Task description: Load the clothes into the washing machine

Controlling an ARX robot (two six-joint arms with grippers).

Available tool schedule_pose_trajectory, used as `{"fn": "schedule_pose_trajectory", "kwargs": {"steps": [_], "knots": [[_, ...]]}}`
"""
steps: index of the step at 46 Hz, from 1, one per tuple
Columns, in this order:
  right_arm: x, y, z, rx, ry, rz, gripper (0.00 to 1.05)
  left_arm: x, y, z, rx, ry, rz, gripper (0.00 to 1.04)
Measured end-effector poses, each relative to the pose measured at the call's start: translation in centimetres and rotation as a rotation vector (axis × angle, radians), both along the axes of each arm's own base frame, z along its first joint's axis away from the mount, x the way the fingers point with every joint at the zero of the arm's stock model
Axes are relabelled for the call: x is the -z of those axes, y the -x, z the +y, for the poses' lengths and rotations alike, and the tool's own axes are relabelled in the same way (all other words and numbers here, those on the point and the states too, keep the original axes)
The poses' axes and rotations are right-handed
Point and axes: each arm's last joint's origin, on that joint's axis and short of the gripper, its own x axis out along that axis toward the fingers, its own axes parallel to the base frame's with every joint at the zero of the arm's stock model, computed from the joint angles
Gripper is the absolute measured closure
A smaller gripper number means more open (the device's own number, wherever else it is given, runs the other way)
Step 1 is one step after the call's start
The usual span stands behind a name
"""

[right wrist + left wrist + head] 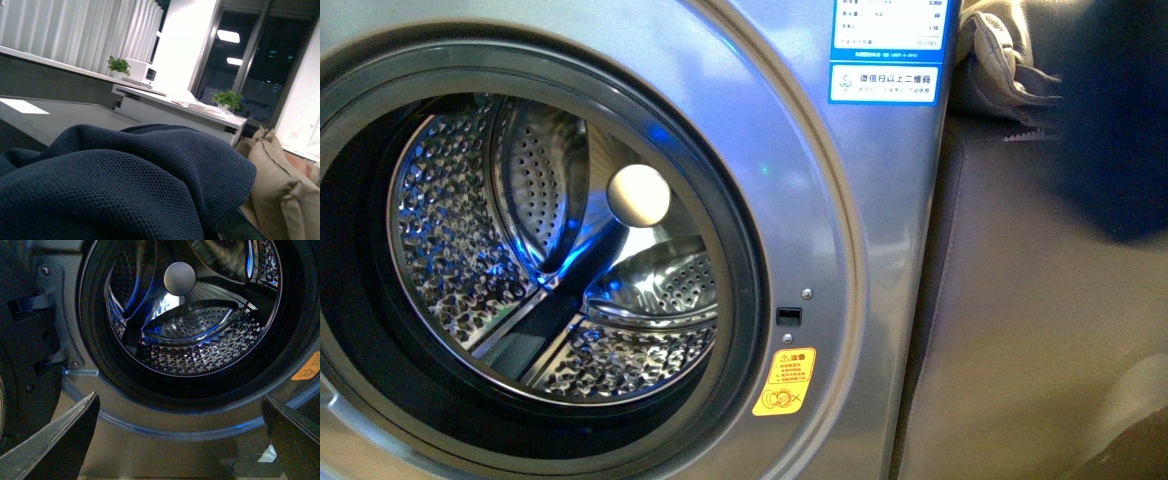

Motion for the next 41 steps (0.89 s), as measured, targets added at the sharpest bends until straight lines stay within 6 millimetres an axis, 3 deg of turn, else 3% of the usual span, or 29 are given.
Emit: {"fn": "schedule_pose_trajectory", "kwargs": {"steps": [4,16,41], "knots": [[-0.3,-1.0,2.7,-0.033,0.033,0.008,0.98,0.0,0.0,0.0,0.000,0.000,0.000,0.07],[0.2,-4.2,6.6,-0.076,0.069,0.100,0.98,0.0,0.0,0.0,0.000,0.000,0.000,0.07],[0.1,-4.3,6.9,-0.112,0.003,0.150,0.98,0.0,0.0,0.0,0.000,0.000,0.000,0.07]]}}
